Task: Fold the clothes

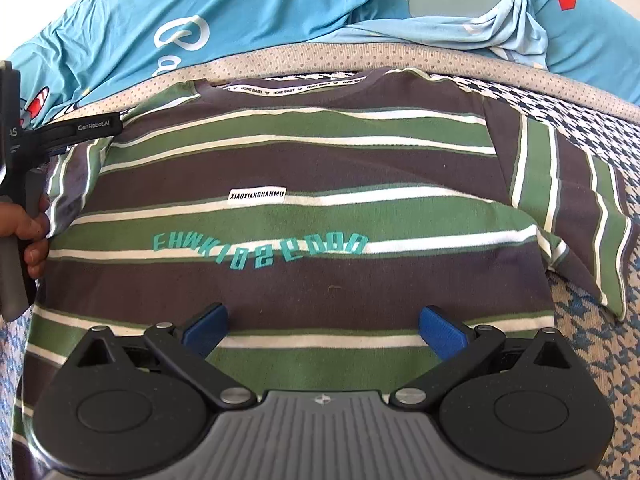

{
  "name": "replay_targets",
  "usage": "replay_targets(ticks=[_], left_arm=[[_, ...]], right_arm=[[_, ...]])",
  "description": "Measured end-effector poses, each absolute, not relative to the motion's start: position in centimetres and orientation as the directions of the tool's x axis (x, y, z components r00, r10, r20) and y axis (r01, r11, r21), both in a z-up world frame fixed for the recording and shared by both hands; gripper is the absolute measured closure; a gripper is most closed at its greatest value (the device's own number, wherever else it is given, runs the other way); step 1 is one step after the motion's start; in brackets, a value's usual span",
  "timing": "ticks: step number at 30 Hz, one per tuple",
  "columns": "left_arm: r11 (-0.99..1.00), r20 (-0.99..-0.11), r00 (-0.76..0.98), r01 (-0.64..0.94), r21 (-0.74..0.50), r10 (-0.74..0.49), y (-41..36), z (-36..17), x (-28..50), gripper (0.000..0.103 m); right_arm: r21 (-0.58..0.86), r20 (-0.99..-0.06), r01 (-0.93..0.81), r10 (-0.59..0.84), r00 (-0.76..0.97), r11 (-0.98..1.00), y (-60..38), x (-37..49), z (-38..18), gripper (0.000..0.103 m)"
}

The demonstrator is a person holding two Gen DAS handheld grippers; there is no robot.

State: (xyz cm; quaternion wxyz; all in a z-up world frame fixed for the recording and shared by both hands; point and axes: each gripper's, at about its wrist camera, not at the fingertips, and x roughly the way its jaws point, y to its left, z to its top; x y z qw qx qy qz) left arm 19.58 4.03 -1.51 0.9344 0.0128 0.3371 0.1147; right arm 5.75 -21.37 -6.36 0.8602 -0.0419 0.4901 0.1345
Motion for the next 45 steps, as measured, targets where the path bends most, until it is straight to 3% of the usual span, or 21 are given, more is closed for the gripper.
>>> replay_targets(ticks=[7, 9, 12, 18, 22, 28, 35, 38, 45], left_arm=[[0.981, -0.673, 0.730, -0.192, -0.036, 0.118, 5.7, 0.6, 16.3, 0.031], [0.985, -0.667, 0.739, -0.168, -0.049, 0.093, 5.0, 1.3, 14.9, 0.029], [0.990, -0.665, 0.744, -0.131, -0.045, 0.068, 3.3, 2.1, 12.8, 0.016], [0.999, -0.685, 0.728, -0.033, -0.027, 0.006, 0.4, 2.0, 9.3, 0.016], [0.999, -0.696, 0.717, 0.036, -0.010, -0.033, -1.6, 1.6, 7.1, 0.017], [0.986, -0.737, 0.669, 0.165, 0.014, -0.101, -4.3, 0.1, 4.2, 0.017], [0.986, -0.762, 0.645, 0.159, 0.049, -0.066, -4.4, -1.4, 1.4, 0.009], [0.992, -0.764, 0.644, 0.116, 0.040, -0.045, -3.6, -1.5, 0.5, 0.004], [0.994, -0.761, 0.649, 0.101, 0.051, -0.027, -3.3, -1.4, -1.6, 0.003]], right_arm=[[0.102, -0.871, -0.288, 0.225, 0.437, 0.952, -22.5, 3.9, -6.0, 0.000], [0.123, -0.872, -0.289, 0.242, 0.425, 0.949, -23.1, 3.6, -6.0, 0.000], [0.153, -0.871, -0.291, 0.268, 0.412, 0.944, -24.1, 2.9, -5.9, 0.000], [0.163, -0.864, -0.315, 0.289, 0.413, 0.935, -25.9, 1.7, -5.7, 0.002], [0.144, -0.851, -0.333, 0.289, 0.439, 0.932, -26.7, 1.3, -5.4, 0.020], [0.133, -0.845, -0.334, 0.283, 0.453, 0.933, -27.7, 1.2, -5.1, 0.037], [0.121, -0.834, -0.354, 0.288, 0.470, 0.927, -28.9, 0.1, -5.1, 0.038], [0.050, -0.846, -0.336, 0.218, 0.486, 0.940, -29.2, -0.4, -5.4, 0.036], [0.081, -0.843, -0.274, 0.213, 0.494, 0.958, -31.3, -0.2, -5.2, 0.036]])
